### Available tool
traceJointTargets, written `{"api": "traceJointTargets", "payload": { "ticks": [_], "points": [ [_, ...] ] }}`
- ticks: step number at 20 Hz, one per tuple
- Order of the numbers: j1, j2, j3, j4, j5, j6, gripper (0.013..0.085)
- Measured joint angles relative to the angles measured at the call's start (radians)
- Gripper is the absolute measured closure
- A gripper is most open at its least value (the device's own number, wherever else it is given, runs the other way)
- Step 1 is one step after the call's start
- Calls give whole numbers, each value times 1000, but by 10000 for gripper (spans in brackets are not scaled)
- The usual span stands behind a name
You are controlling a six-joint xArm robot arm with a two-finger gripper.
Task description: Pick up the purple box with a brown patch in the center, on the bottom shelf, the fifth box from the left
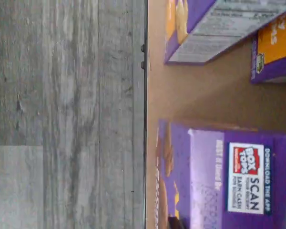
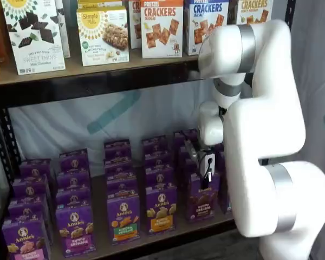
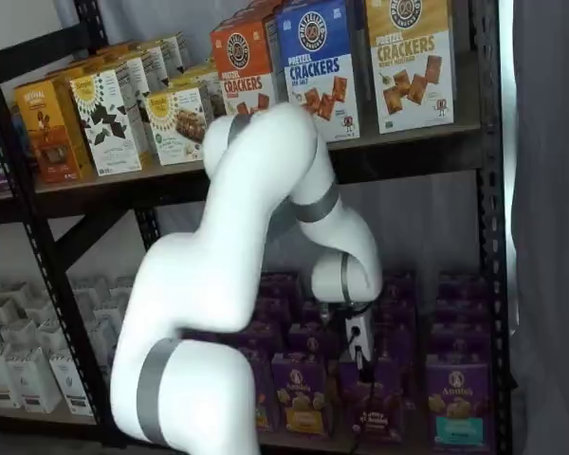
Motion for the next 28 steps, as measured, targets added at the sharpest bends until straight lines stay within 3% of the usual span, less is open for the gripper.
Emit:
{"api": "traceJointTargets", "payload": {
  "ticks": [3,10,15,19,24,28],
  "points": [
    [12,-57,77,6,-17,7,730],
    [49,-179,245,-41,-27,90,730],
    [86,-274,345,-67,51,153,730],
    [111,-348,425,-28,74,141,730],
    [140,-453,525,105,94,44,730],
    [161,-552,616,151,88,22,730]
  ]
}}
